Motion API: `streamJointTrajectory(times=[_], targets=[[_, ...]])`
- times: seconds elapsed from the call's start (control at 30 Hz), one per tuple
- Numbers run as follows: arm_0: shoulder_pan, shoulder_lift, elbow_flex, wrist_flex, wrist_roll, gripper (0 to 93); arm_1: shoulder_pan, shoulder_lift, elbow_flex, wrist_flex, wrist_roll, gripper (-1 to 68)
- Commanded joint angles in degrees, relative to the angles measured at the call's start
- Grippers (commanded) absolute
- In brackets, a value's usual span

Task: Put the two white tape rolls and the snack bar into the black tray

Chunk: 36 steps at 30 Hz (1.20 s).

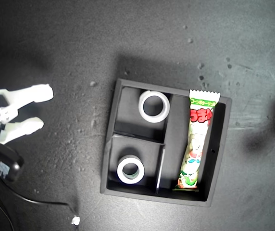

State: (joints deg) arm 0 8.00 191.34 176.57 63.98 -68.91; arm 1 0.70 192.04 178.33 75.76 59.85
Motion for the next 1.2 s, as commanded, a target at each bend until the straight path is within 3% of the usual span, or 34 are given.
streamJointTrajectory(times=[0.0,0.07,0.3,0.5,1.17], targets=[[1.76,2.64,3.25,-0.35,3.08,25.0,-0.26,-0.18,0.70,0.97,-0.35,0.1],[1.67,2.64,3.25,2.81,5.80,25.0,-0.26,-0.18,0.70,0.97,-0.35,0.1],[5.89,2.55,3.25,16.00,-13.71,25.0,-0.26,-0.18,0.70,0.97,-0.35,0.1],[5.98,2.55,3.25,16.00,-8.53,25.0,-0.26,-0.18,0.70,0.97,-0.35,0.1],[5.98,2.55,3.25,16.00,-9.23,25.0,-0.26,-0.18,0.70,0.97,-0.35,0.1]])
